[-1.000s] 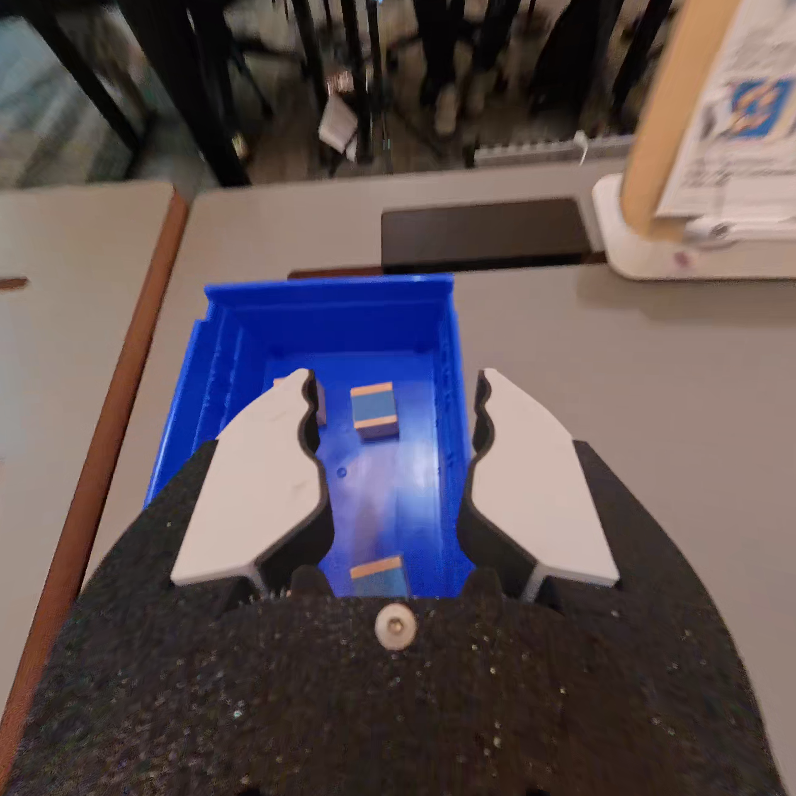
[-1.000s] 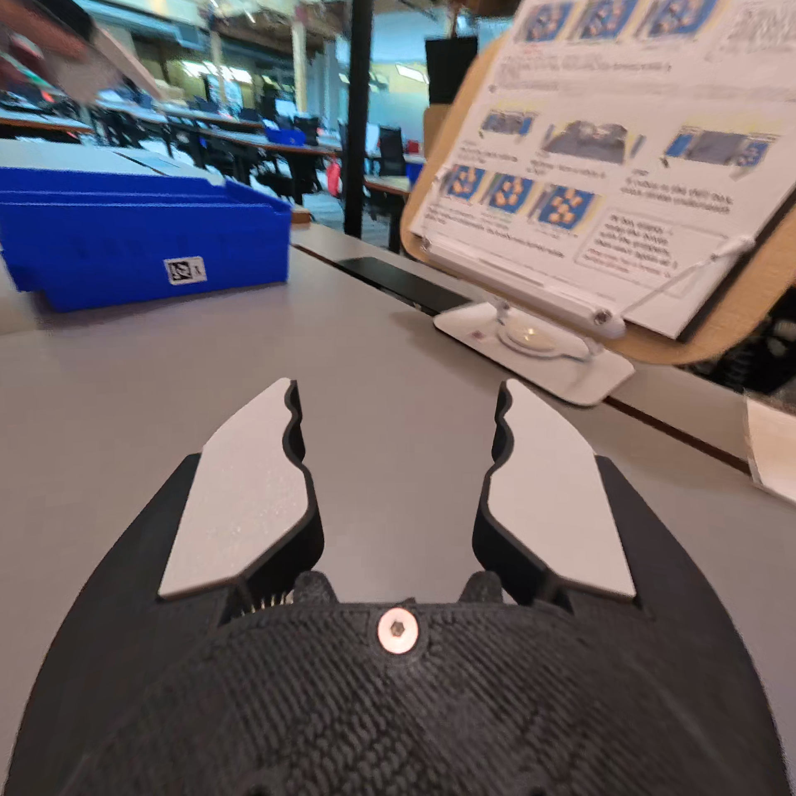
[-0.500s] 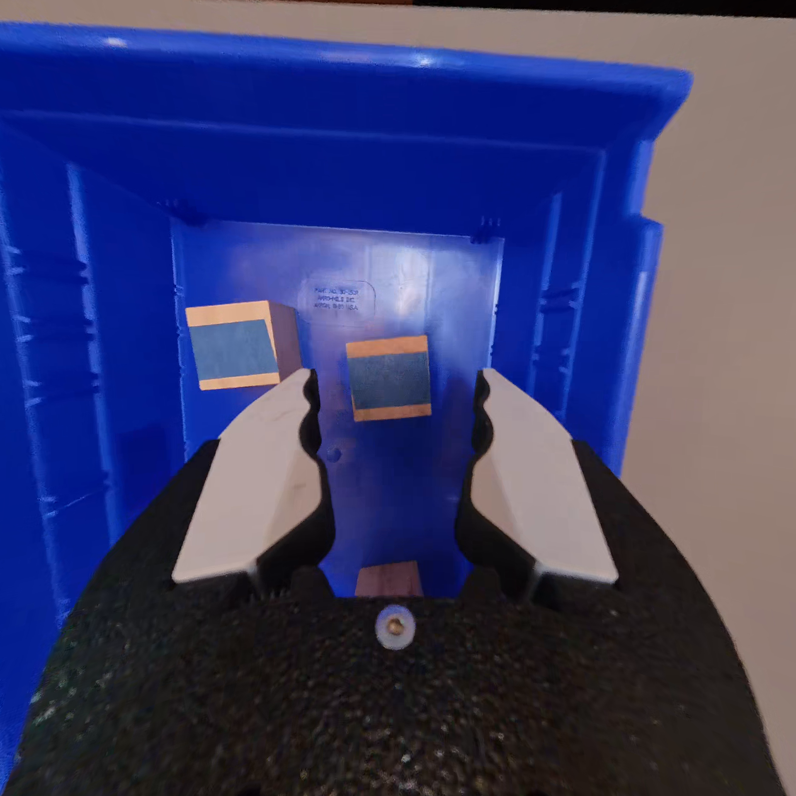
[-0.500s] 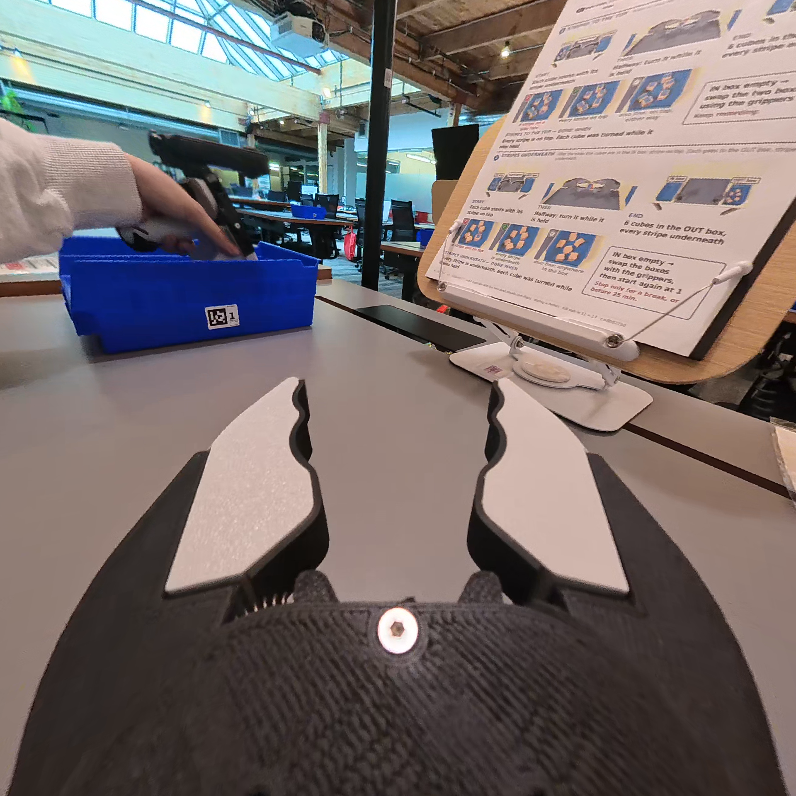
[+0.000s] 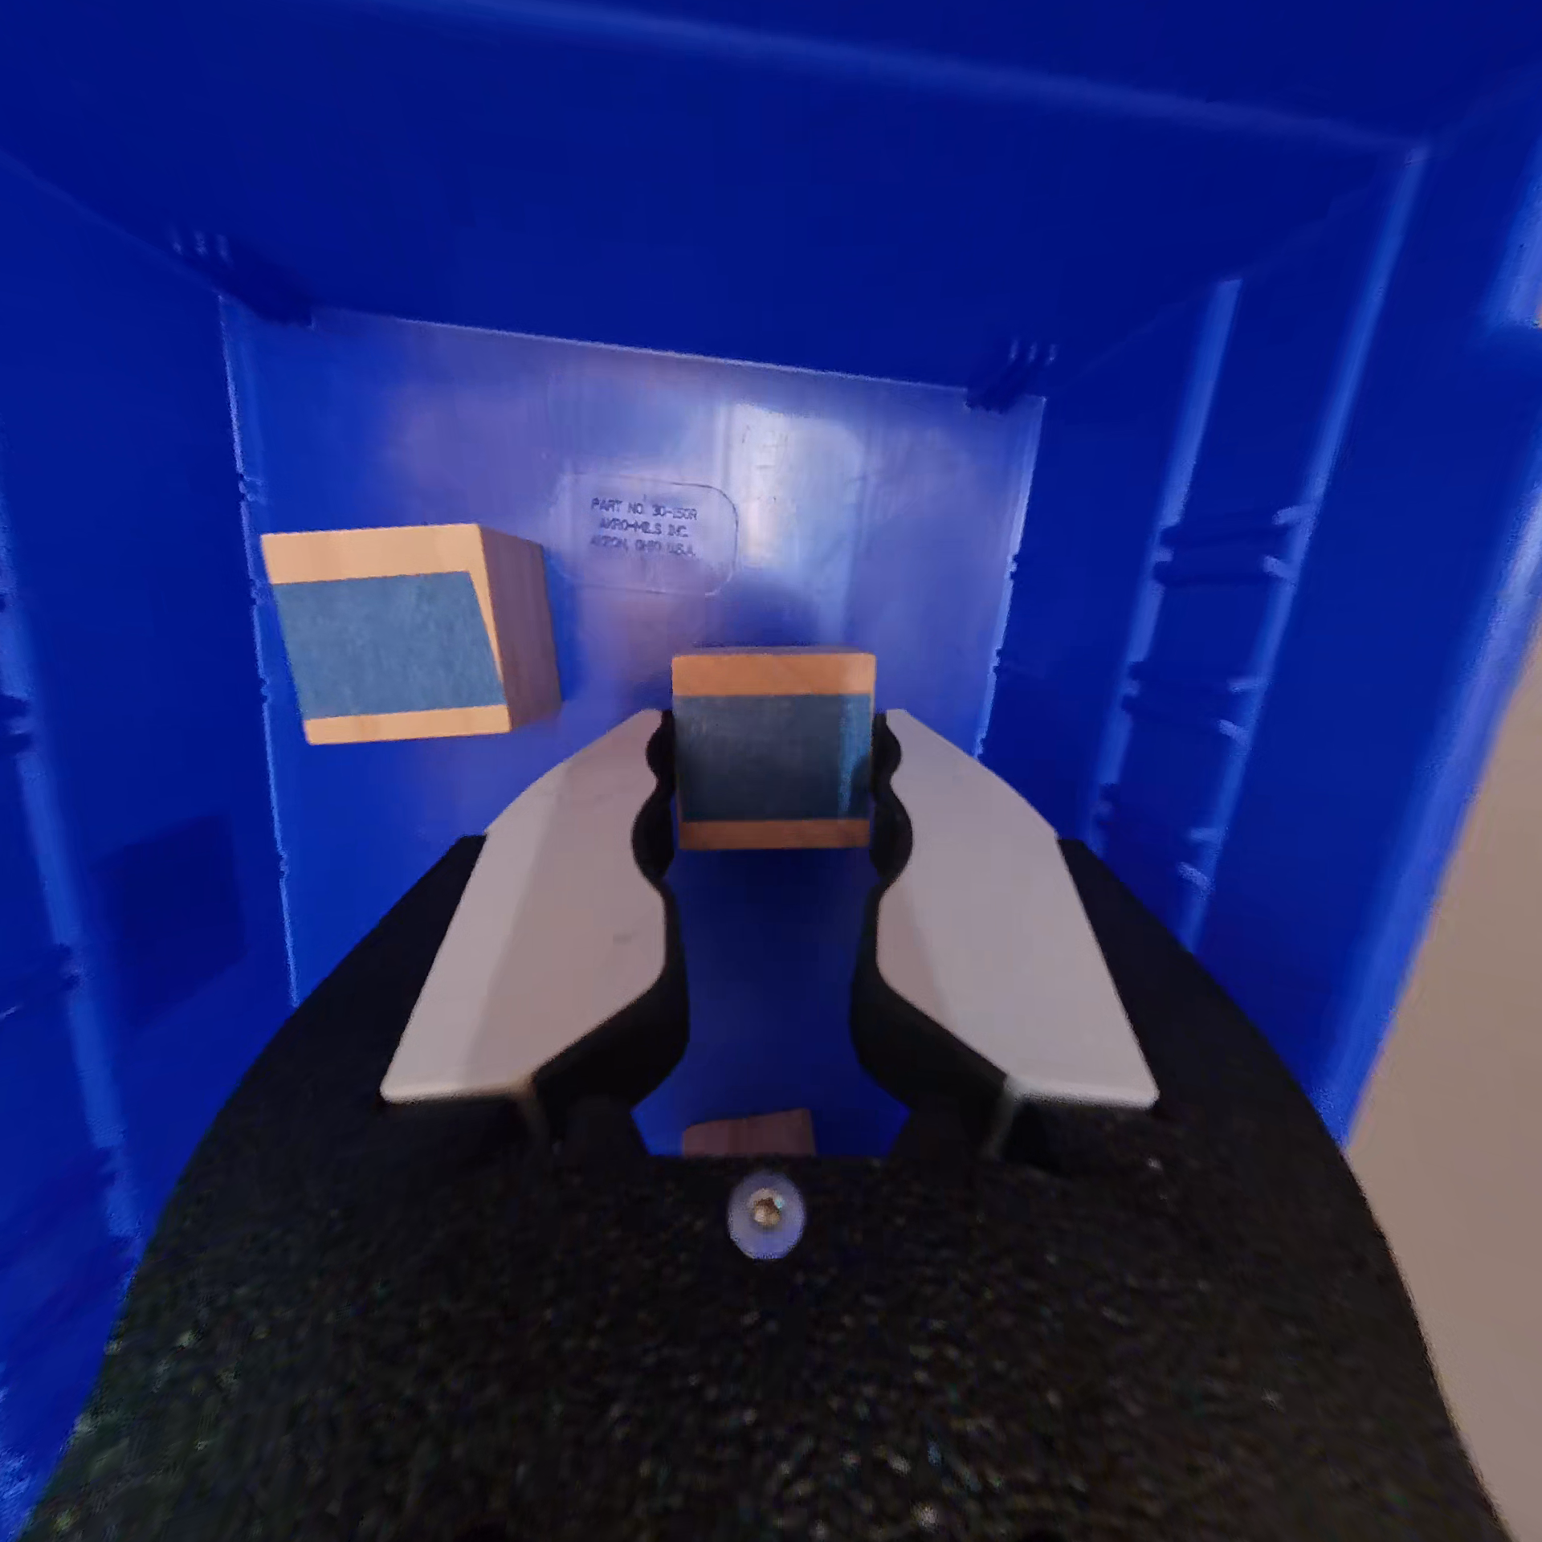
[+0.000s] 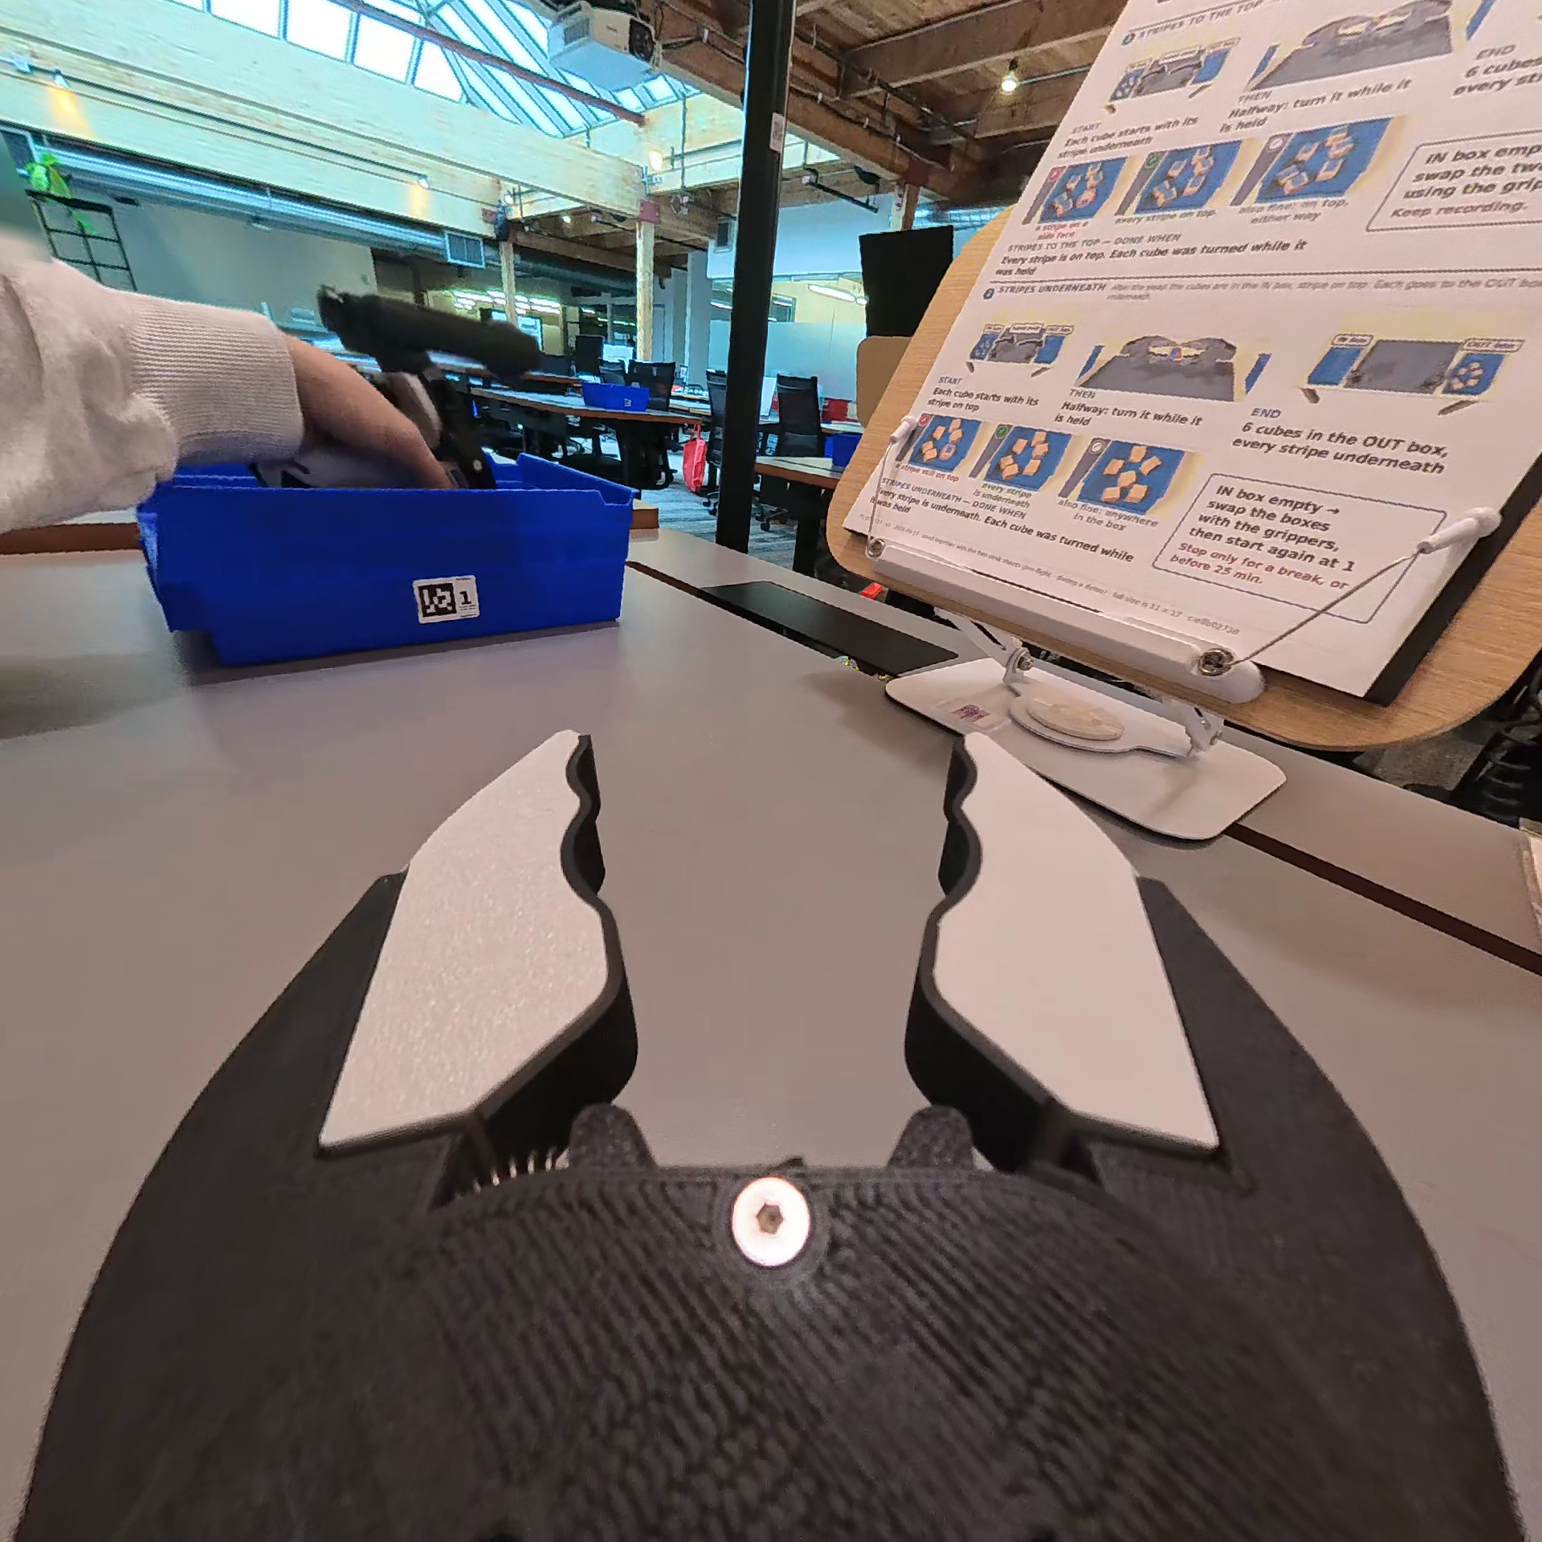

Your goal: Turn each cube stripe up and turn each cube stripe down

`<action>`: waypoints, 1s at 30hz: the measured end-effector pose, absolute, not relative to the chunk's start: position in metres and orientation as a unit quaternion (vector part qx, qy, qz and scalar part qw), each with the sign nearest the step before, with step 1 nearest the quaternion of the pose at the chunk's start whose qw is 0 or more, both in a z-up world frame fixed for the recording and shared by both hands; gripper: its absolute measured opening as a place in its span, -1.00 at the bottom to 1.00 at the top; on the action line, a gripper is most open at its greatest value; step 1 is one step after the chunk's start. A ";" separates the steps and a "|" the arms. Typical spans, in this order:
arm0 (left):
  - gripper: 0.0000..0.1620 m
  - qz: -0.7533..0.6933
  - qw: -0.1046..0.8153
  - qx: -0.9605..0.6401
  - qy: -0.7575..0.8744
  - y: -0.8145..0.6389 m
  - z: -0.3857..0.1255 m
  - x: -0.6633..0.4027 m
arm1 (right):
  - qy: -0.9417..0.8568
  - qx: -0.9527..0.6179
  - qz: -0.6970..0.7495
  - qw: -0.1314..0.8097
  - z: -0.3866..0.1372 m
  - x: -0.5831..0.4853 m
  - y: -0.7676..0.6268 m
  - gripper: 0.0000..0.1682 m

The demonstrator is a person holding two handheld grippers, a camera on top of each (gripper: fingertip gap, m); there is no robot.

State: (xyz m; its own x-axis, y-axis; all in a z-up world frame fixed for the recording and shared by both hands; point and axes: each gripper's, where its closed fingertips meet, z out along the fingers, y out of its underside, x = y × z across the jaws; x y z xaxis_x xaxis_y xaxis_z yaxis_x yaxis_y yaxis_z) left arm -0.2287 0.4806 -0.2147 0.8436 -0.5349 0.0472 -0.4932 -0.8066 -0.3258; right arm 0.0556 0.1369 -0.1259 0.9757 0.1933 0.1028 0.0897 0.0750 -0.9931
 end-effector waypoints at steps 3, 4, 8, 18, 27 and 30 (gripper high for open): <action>-0.46 -0.119 0.207 -0.934 0.267 0.481 -0.178 -0.220 | -0.108 -0.677 0.032 0.728 -0.125 0.055 0.136 -0.05; -0.46 -0.147 0.230 -0.925 0.264 0.479 -0.161 -0.214 | -0.109 -0.677 0.032 0.727 -0.125 0.054 0.136 -0.05; -0.46 -0.313 0.292 -0.857 0.288 0.443 -0.081 -0.177 | -0.128 -0.670 0.030 0.731 -0.125 0.049 0.136 -0.03; -0.46 -0.609 0.255 -0.629 0.411 0.274 0.018 -0.100 | -0.211 -0.600 0.001 0.772 -0.070 0.018 0.123 -0.01; -0.47 -0.751 0.112 -0.498 0.420 0.170 -0.008 -0.038 | -0.274 -0.569 -0.048 0.774 -0.032 -0.007 0.120 -0.01; -0.47 -0.773 0.070 -0.467 0.424 0.144 -0.014 -0.027 | -0.289 -0.562 -0.049 0.773 -0.029 -0.014 0.117 -0.01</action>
